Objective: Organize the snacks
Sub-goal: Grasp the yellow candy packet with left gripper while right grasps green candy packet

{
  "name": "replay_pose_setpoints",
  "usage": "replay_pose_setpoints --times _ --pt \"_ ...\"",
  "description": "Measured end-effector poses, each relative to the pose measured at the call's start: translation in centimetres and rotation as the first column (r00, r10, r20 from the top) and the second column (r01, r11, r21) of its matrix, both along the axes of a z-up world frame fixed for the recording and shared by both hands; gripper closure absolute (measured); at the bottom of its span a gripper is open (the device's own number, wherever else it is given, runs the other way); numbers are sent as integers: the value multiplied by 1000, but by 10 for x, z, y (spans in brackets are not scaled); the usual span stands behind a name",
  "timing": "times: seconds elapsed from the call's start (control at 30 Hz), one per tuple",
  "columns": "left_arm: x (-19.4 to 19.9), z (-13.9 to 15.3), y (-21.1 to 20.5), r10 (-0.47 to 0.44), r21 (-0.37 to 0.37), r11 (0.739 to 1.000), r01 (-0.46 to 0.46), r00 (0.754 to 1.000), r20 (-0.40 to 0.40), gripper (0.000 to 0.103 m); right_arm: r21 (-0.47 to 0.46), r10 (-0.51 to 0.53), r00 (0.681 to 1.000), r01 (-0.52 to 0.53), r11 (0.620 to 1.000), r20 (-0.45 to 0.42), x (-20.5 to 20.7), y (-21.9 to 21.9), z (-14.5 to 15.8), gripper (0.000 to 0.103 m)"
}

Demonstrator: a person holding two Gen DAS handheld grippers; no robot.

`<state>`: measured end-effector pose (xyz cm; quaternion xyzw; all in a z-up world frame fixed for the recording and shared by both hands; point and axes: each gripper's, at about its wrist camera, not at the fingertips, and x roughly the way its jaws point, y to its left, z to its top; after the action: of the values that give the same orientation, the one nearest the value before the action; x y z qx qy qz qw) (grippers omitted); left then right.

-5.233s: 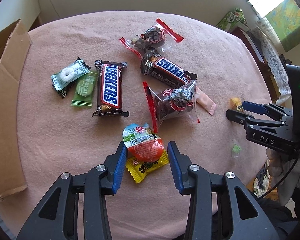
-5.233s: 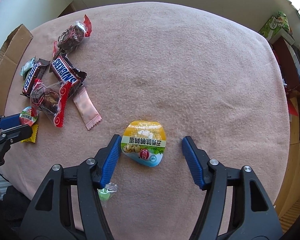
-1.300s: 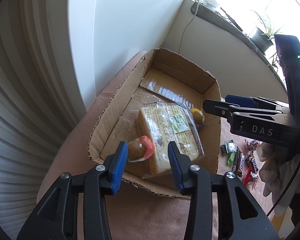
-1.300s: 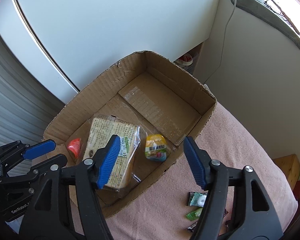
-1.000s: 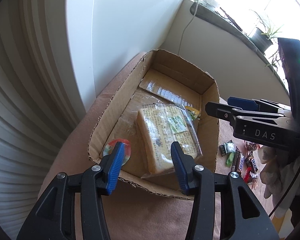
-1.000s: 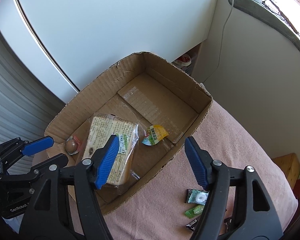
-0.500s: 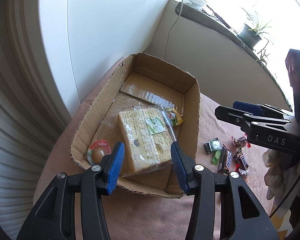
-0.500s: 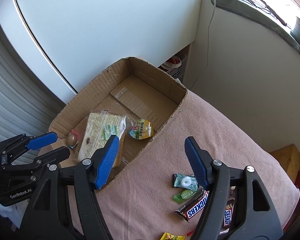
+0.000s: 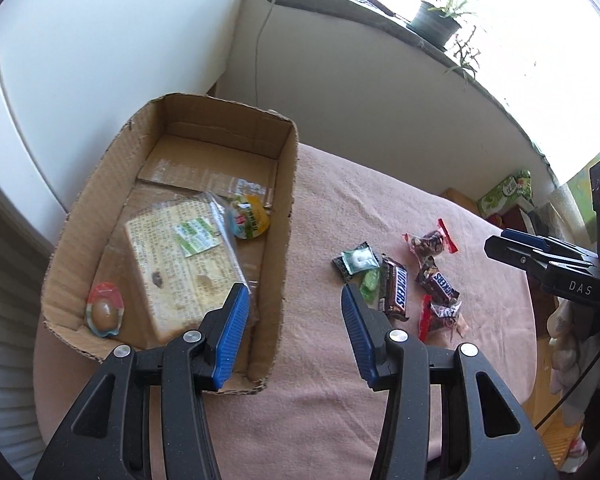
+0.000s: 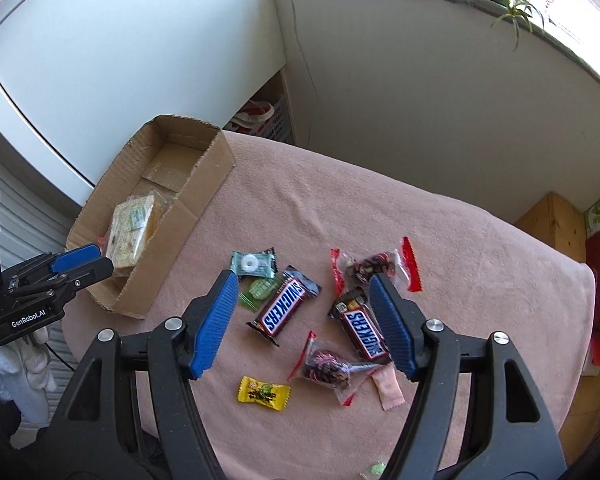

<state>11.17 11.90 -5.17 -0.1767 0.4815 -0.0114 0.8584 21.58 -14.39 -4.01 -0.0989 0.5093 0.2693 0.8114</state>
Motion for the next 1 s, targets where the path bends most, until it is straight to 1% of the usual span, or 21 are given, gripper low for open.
replay_pose_setpoints --times 0.13,0.23,0.43,0.57,0.67,0.77,1.0 --pt "9 -6 -25 -83 -6 997 83 996 -14 56 -18 -83 996 82 996 -21 -1 -48 -8 32" --pt "15 -10 -43 -155 -6 988 155 987 -29 56 -42 -141 989 139 989 -37 -5 -83 -16 32" --pt "18 -21 -85 -307 -28 952 306 949 -63 56 -69 -238 965 232 970 -107 -22 -137 -37 32" --pt "15 -30 -111 -401 -34 916 399 911 -95 56 -83 -255 953 245 966 -164 -43 -153 -56 32" --pt "12 -36 -127 -477 -25 878 478 870 -126 56 -93 -259 945 245 965 -201 -58 -155 -72 32" --pt "11 -42 -142 -538 -1 839 544 830 -151 56 -98 -271 934 255 962 -235 -67 -155 -85 32" --pt "12 -55 -163 -628 60 757 651 750 -206 56 -101 -298 913 281 954 -277 -76 -157 -102 32"
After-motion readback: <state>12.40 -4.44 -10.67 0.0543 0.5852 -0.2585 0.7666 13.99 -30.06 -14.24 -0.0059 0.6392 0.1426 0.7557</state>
